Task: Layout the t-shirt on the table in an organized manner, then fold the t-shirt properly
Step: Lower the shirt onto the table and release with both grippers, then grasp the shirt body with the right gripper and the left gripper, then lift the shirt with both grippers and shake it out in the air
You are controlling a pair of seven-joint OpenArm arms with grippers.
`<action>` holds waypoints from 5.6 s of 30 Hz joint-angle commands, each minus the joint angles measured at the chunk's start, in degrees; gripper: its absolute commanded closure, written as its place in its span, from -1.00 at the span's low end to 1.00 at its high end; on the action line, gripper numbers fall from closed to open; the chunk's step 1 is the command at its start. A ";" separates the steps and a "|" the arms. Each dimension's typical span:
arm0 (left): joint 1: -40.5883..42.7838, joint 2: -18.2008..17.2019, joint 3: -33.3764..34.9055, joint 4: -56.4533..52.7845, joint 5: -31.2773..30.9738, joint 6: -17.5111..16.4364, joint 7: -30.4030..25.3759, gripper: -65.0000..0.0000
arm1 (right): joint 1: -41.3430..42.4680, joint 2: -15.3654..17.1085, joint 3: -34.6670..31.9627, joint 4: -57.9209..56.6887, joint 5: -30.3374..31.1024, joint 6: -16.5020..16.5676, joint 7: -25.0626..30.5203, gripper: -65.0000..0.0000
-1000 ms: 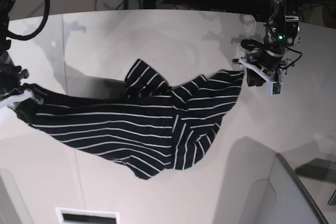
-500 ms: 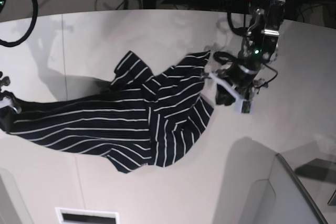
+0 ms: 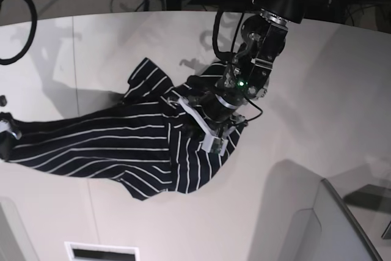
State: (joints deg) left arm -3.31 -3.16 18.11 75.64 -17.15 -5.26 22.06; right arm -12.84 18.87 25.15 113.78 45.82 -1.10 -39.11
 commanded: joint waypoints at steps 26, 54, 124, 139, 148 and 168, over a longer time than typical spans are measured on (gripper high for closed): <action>12.23 -13.76 -10.59 7.40 -0.74 0.20 -1.10 0.61 | 8.40 7.72 8.13 -17.47 -0.06 0.18 1.53 0.75; 25.25 -14.03 -37.41 17.07 -0.22 -8.94 -1.01 0.61 | -2.59 -14.96 -54.55 -7.80 -50.88 0.09 -1.55 -0.68; 2.30 -0.05 -11.03 -14.93 -30.99 -22.22 -1.10 -0.57 | -4.17 -9.07 -41.72 1.52 -51.05 0.09 -8.67 1.00; -9.30 5.31 -10.94 -29.97 -30.63 -25.29 -1.63 0.84 | -4.43 -7.23 -41.89 1.43 -51.05 0.09 -8.67 1.00; -13.26 1.80 -10.50 -17.22 -20.00 -27.49 -1.01 1.00 | -2.94 -4.76 -41.45 1.78 -51.05 0.09 -6.65 1.00; -8.60 -15.70 -11.38 27.09 -15.16 -19.23 5.14 1.00 | 10.86 0.34 -40.93 2.31 -51.32 0.09 3.46 1.00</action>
State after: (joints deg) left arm -10.70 -18.59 6.87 101.32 -31.31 -24.08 29.23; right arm -2.79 18.74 -16.40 114.89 -4.75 -0.54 -37.28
